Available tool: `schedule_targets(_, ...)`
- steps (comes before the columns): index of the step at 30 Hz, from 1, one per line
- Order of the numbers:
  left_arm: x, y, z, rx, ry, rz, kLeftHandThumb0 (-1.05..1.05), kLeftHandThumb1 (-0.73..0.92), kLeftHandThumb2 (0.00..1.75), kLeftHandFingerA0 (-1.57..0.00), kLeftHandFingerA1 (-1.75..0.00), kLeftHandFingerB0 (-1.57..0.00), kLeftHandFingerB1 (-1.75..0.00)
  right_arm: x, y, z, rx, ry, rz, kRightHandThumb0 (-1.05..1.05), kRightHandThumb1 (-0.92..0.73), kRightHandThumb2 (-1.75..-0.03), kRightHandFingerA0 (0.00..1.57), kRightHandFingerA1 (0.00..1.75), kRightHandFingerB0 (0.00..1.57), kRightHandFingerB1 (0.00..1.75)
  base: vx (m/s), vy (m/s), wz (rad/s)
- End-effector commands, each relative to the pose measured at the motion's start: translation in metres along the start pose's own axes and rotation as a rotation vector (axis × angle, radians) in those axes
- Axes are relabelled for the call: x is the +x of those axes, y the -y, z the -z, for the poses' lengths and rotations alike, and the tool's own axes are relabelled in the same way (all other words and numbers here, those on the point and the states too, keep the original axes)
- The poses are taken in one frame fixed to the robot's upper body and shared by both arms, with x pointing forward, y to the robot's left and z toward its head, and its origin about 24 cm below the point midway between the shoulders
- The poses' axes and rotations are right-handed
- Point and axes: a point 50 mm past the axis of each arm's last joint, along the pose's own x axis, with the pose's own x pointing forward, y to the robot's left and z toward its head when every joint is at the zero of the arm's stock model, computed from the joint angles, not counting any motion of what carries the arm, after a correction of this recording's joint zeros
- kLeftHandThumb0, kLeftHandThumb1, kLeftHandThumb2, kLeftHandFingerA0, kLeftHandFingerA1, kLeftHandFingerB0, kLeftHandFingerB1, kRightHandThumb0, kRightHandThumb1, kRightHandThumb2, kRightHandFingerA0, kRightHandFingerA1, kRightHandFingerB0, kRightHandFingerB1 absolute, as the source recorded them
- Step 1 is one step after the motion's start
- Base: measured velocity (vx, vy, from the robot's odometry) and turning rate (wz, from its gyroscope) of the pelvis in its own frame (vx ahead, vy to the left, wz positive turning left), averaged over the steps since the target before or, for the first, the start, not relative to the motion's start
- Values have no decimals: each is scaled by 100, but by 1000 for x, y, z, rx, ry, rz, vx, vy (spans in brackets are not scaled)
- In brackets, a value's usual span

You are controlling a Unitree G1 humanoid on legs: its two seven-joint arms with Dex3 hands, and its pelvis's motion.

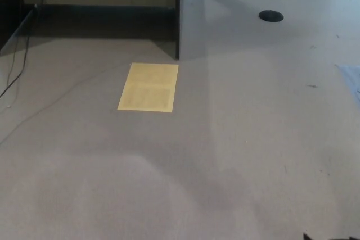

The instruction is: A person is holding a plastic bag and the robot extends its left hand to grab the bag by hooking its thumb into the holes at the top and brings its hand down by its side. Then it extends its arm again to hand the plastic bag back to the person.

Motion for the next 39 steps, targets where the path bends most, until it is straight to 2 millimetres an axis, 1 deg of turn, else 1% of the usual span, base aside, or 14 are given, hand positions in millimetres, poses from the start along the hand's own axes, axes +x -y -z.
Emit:
schedule_targets(1, 0, -23, -13, -17, 157, -113, -16, 50, 58, -58, -44, -54, -39, 0, 14, -8, -29, 139, 77, -36, -56, -72, 63, 53, 40, 43, 0, 0, 0)
schedule_targets(19, -29, -15, 20, -14, 105, -92, -19, 48, 58, -53, -43, -50, -39, -27, 0, 26, -55, 86, 40, -37, -55, -72, 63, 53, 38, 43, 0, 0, 0)
schedule_targets(22, -35, -17, 12, 22, 194, -126, -22, 48, 59, -45, -41, -43, -38, -29, -3, 27, -54, 85, 32, -35, -55, -71, 65, 53, 38, 42, 0, 0, 0)
schedule_targets(25, -38, -22, -24, -7, 430, -161, -24, 47, 59, -38, -39, -40, -37, -30, -5, 28, -48, 83, 33, -36, -54, -71, 66, 55, 38, 43, 0, 0, 0)
schedule_targets(27, -44, -25, -51, -31, 546, -159, -17, 52, 56, -35, -34, -39, -33, -31, -6, 29, -60, 79, 30, -36, -54, -72, 65, 54, 38, 43, 0, 0, 0)
schedule_targets(29, -49, -29, -72, -23, 650, -180, -13, 50, 54, -39, -35, -40, -34, -31, -7, 30, -57, 78, 26, -36, -54, -72, 65, 54, 38, 43, 0, 0, 0)
schedule_targets(30, -54, -33, -92, -14, 743, -194, -19, 51, 55, -40, -37, -38, -34, -31, -8, 29, -60, 82, 23, -36, -54, -72, 65, 54, 38, 43, 0, 0, 0)
schedule_targets(31, -64, -41, -125, 5, 902, -231, -34, 47, 63, -35, -41, -35, -39, -31, -7, 29, -68, 86, 19, -37, -55, -73, 64, 54, 38, 43, 0, 0, 0)
schedule_targets(32, -66, -42, -129, 8, 917, -235, -34, 47, 63, -35, -41, -35, -39, -31, -8, 29, -68, 87, 18, -37, -55, -73, 64, 54, 38, 43, 0, 0, 0)
schedule_targets(33, -73, -47, -149, -10, 1003, -249, -36, 47, 63, -34, -42, -34, -39, -31, -8, 28, -68, 90, 20, -37, -55, -73, 65, 54, 38, 43, 0, 0, 0)
schedule_targets(34, -76, -48, -158, -18, 1039, -254, -36, 47, 63, -34, -42, -34, -39, -31, -8, 28, -68, 91, 21, -37, -55, -73, 65, 54, 38, 43, 0, 0, 0)
schedule_targets(35, -83, -52, -173, -12, 1110, -272, -28, 51, 54, -35, -37, -36, -34, -31, -8, 28, -63, 89, 23, -37, -55, -73, 65, 54, 39, 43, 0, 0, 0)
schedule_targets(38, -97, -56, -198, -25, 1212, -271, -35, 49, 62, -29, -40, -28, -37, -31, -8, 29, -65, 86, 24, -37, -54, -73, 65, 55, 39, 44, 0, 0, 0)
schedule_targets(39, -106, -56, -213, -53, 1270, -272, -39, 46, 63, -26, -40, -25, -37, -31, -8, 29, -69, 83, 21, -38, -54, -73, 65, 55, 39, 44, 0, 0, 0)
